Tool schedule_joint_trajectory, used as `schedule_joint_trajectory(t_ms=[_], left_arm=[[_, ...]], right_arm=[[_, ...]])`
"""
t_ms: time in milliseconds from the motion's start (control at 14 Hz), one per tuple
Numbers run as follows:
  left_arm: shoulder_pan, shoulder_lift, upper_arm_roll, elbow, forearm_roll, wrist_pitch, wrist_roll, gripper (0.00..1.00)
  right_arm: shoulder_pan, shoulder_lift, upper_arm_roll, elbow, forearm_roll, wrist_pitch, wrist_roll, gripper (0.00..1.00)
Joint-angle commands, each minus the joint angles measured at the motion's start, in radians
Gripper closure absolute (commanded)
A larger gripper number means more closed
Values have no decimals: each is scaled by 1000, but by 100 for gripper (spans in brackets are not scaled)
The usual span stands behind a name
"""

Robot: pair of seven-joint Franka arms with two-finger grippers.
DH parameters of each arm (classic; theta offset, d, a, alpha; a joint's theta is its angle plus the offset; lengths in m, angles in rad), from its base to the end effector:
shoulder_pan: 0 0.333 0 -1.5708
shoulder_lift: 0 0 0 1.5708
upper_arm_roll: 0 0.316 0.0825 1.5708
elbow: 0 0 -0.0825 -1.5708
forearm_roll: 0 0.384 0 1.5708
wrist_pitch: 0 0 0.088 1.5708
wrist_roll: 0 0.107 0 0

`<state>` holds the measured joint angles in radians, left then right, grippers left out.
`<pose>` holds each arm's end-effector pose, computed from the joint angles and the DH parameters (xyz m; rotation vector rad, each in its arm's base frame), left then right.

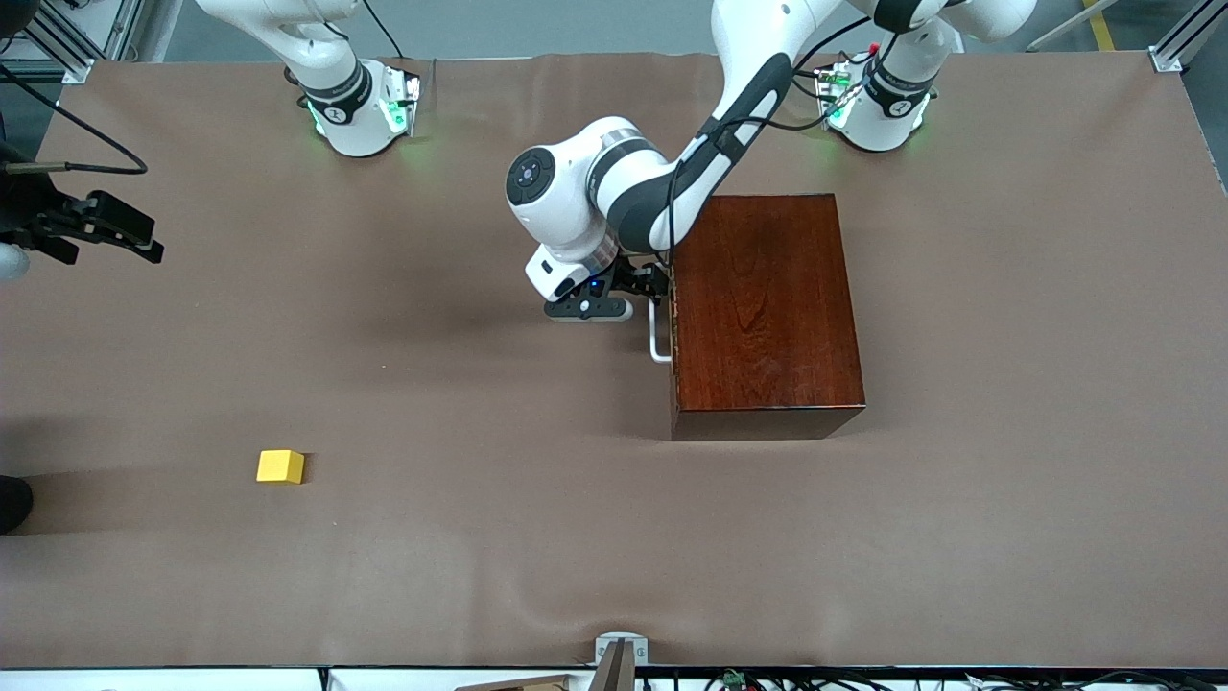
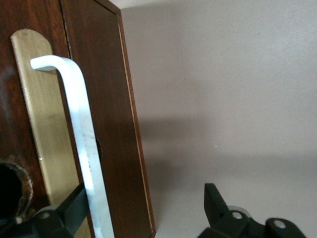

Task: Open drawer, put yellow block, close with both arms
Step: 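Pull the drawer open with the left gripper while the right gripper reaches the cube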

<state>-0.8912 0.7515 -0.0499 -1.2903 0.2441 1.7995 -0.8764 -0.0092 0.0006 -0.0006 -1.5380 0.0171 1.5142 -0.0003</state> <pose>0.4447 -0.5622 0.2838 -2.8258 0.1979 -0.0081 0.5492 -0.0035 0.6347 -3.1241 0.0137 0.0380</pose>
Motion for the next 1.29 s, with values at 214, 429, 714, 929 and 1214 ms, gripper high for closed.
schedule_joint_trajectory(t_ms=[214,429,714,929,1214], left_arm=[[-6,31,-2,19,9,139,-35,0],[-9,39,-8,20,-5,198,-70,0],[-9,35,-13,28,-51,260,-99,0],[-11,35,-15,28,-62,296,-101,0],[-11,32,-15,32,-110,348,-118,0]], right_arm=[[-8,2,1,10,11,-5,5,0],[-8,2,2,10,11,-5,5,0],[-9,2,1,10,11,-3,5,0],[-11,2,1,10,11,-3,5,0],[-8,34,-1,10,-8,-3,10,0]])
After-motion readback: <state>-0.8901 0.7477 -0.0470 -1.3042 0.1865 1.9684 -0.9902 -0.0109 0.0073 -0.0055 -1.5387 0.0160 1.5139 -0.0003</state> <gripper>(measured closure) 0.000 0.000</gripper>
